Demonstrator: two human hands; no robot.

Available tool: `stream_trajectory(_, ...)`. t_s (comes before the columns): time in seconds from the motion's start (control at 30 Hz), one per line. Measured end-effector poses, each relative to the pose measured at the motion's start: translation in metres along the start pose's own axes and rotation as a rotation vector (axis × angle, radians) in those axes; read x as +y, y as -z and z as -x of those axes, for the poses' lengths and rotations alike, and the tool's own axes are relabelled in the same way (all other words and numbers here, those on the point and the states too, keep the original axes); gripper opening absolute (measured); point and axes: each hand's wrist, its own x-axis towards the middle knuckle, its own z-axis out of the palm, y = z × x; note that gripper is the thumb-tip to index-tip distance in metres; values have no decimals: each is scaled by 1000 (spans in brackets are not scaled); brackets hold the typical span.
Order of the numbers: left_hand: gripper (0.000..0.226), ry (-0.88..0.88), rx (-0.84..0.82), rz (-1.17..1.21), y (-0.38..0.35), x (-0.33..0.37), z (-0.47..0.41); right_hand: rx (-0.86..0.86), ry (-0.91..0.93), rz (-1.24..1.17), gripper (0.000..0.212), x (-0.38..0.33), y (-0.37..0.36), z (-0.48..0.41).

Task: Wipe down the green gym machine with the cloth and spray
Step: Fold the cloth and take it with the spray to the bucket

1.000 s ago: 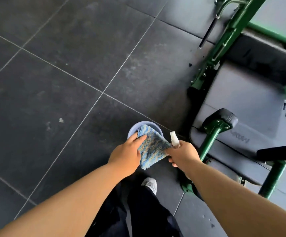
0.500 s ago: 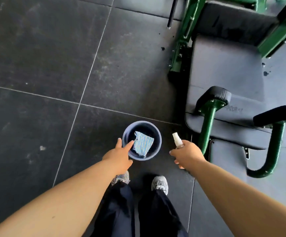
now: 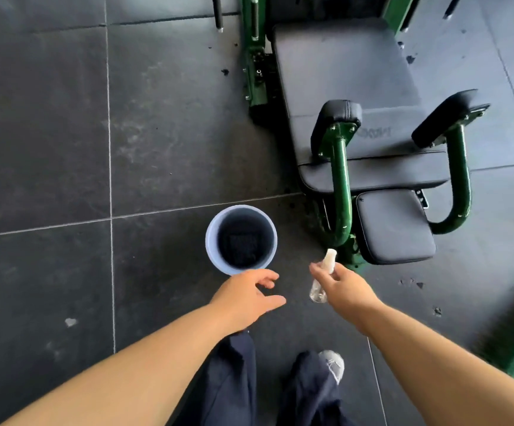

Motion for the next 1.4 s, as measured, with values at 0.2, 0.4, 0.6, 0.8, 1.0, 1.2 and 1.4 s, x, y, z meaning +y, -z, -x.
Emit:
stream_trajectory(0.2, 38, -248, 2, -129, -67, 25, -12, -87, 1, -341, 42, 49, -17, 11)
stream_trajectory(0.4, 26, -214, 0, -297, -144, 2, -17, -164, 41, -352, 35, 129, -22, 18)
stream_trajectory(0.6, 18, -85, 107, -357, -197, -54, -74, -46, -66, -407, 18, 230, -57, -17)
stream_trajectory(0.8, 24, -103, 171, -430, -253, -143, -194, 66, -135, -242, 34, 329, -100, -130)
stream_trajectory(1.0, 28, -118, 230, -430, -295, -220, -288, 116, -145, -140, 33, 392, -144, -238)
stream_trajectory(1.2, 33, -120, 218, -502, -317, -277, -348, 139, -107, -124, 34, 419, -169, -310)
stream_trajectory(1.4, 51, -69, 167, -618, -313, -302, -363, 148, -38, -68, 33, 405, -171, -348)
